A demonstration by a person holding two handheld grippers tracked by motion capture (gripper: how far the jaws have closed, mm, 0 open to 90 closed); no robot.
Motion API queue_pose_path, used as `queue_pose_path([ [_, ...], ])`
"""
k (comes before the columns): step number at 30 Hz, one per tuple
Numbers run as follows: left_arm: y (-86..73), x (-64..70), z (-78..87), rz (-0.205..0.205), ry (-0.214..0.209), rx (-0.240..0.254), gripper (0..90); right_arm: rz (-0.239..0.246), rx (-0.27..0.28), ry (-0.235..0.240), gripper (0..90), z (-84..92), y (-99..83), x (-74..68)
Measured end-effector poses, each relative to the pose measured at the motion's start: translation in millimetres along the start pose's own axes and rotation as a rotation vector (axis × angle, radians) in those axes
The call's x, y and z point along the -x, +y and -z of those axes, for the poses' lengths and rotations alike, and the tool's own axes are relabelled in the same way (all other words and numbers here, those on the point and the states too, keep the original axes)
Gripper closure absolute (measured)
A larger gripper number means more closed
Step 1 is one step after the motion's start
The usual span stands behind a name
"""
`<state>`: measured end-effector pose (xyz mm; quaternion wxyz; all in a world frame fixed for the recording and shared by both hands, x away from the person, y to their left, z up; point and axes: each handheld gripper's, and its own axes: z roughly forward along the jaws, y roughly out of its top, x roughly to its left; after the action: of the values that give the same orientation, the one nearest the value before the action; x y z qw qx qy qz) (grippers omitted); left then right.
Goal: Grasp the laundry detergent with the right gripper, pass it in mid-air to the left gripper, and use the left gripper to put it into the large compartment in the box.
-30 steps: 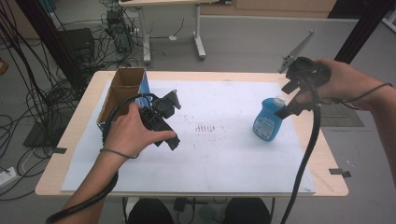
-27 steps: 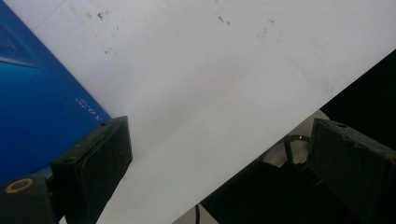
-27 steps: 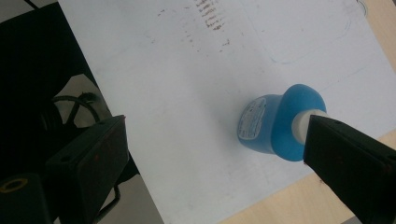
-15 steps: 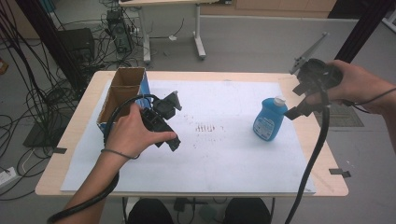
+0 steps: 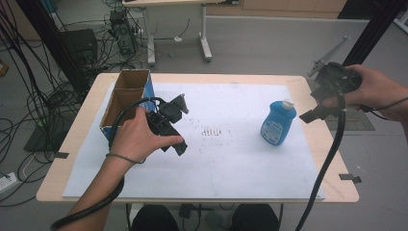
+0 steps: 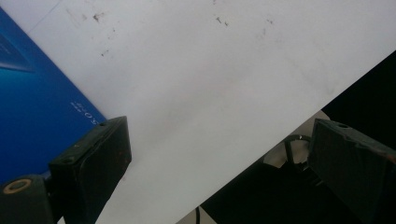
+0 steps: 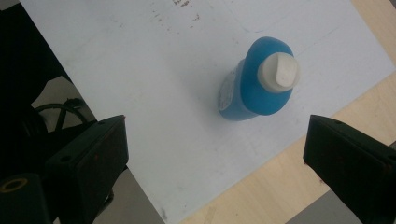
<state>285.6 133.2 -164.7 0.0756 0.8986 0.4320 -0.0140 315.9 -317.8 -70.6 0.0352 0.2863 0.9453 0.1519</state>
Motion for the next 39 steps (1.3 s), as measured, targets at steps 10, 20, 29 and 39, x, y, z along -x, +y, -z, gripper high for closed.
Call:
queue_pose_path([
  [10,1.8,0.0,-1.5,0.002,0.000,-0.006,6.2,-0.034,0.000,-0.008,6.4,-3.4,-12.1,4.4],
  [20,5.1,2.5,-5.8,0.002,-0.001,-0.012,6.3,-0.074,0.012,-0.010,6.5,-7.8,-27.6,9.9],
  [29,5.7,2.6,-6.9,0.002,-0.006,-0.014,6.8,-0.094,0.032,-0.024,6.6,-13.3,-38.8,11.3],
  [39,3.1,2.1,-6.7,0.010,-0.007,-0.006,6.9,-0.109,0.050,-0.032,6.6,-24.3,-53.2,13.5],
])
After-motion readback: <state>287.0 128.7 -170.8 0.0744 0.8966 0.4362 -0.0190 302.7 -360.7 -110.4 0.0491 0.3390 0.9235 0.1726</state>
